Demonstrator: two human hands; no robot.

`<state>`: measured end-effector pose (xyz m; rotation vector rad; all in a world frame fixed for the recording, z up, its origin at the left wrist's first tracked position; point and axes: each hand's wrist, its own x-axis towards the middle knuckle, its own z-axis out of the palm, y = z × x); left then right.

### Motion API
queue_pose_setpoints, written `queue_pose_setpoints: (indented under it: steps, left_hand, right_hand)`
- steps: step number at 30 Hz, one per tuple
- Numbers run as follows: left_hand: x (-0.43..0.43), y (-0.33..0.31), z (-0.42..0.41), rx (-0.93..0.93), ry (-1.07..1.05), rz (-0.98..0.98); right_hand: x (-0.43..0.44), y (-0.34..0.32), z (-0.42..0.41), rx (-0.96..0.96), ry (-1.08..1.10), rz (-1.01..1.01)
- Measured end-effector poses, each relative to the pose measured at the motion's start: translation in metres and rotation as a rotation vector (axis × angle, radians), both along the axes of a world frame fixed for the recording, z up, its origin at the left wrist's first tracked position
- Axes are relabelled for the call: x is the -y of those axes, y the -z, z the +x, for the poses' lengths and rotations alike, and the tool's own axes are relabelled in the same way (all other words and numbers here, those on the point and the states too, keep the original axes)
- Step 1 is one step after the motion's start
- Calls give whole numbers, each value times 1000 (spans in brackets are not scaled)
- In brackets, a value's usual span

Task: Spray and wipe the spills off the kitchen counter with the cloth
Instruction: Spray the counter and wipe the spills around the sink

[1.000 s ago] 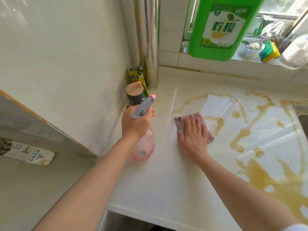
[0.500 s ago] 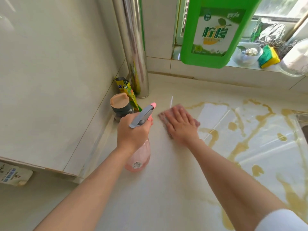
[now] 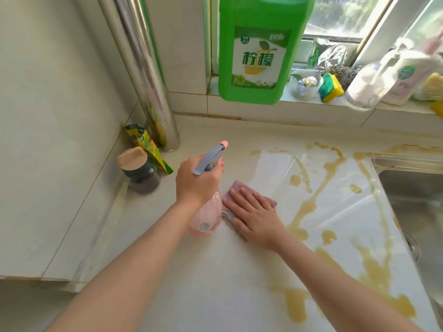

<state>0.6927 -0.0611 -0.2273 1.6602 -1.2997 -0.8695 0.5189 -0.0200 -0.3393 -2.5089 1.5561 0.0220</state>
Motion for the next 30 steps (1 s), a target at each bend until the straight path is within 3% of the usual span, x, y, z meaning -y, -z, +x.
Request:
queue_pose_setpoints:
  steps: [8, 10, 16, 19, 22, 30]
  left_hand:
    - [21, 6, -26, 12, -10, -24]
    - [24, 8, -28, 18, -26, -27]
    - [31, 11, -32, 87, 39, -23]
    - [37, 11, -33, 84, 51, -3]
    - [49, 13, -35, 48, 49, 36]
    - [61, 8, -48, 119, 148, 111]
  right_hand:
    - [32, -1, -82, 11, 748, 1]
    - [39, -3, -62, 14, 674, 6]
    - [81, -8, 9, 48, -5, 56]
    - [103, -6, 29, 81, -147, 38]
    - [119, -6, 26, 80, -66, -2]
    - [137, 1, -106, 90, 617, 6]
